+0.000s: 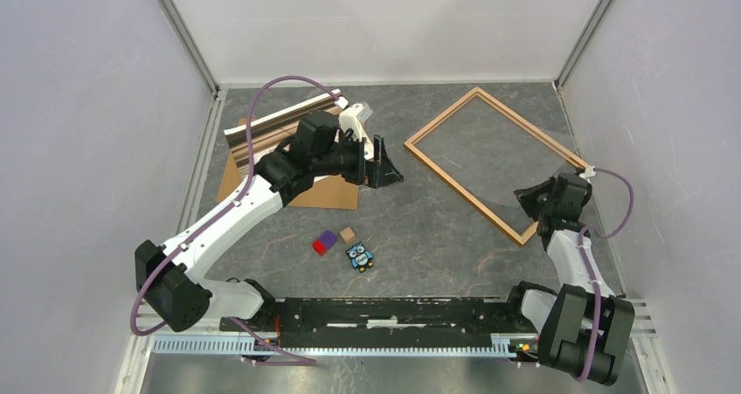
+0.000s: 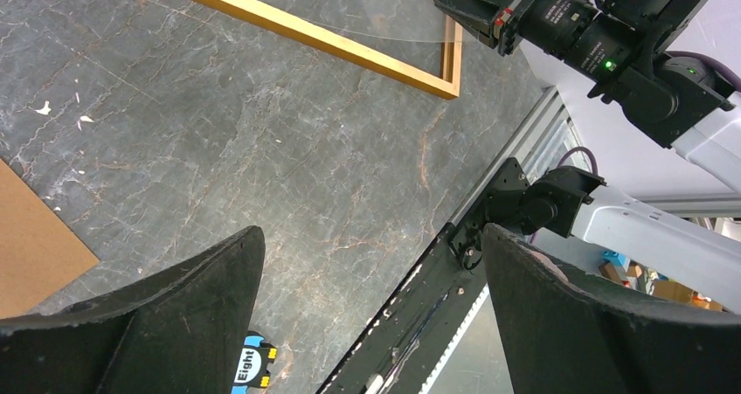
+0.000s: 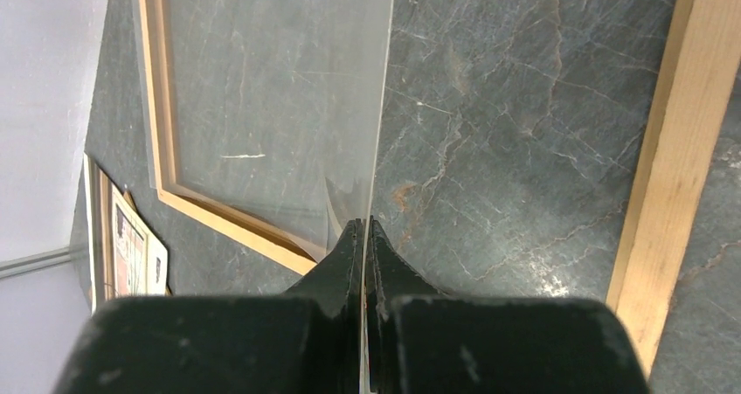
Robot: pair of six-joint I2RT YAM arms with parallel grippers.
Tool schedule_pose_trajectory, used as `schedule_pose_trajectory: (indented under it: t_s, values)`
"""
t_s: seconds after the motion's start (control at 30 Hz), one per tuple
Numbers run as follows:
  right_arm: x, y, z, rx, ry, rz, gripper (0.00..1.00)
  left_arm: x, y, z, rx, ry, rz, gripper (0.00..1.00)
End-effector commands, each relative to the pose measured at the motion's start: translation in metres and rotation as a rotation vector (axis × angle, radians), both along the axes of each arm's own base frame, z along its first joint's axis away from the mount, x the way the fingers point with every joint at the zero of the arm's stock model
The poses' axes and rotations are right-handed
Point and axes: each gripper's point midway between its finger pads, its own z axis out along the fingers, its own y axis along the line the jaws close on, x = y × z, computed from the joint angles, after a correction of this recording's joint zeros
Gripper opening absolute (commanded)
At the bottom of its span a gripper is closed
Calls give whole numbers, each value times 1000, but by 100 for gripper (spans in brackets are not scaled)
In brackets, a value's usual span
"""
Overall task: Put the photo into the frame
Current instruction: Place the photo frame item in the photo frame.
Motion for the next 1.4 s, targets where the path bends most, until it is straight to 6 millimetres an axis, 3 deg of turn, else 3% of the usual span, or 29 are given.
schedule_pose_trajectory:
  t_s: [0.0,1.37]
  values:
    - [-5,-5,0,-41,19,0,0,3,2,32,-30,-115,-2,100]
    - [-10,-16,3,-138,48,88,0,2,-4,24,-23,-95,-15,100]
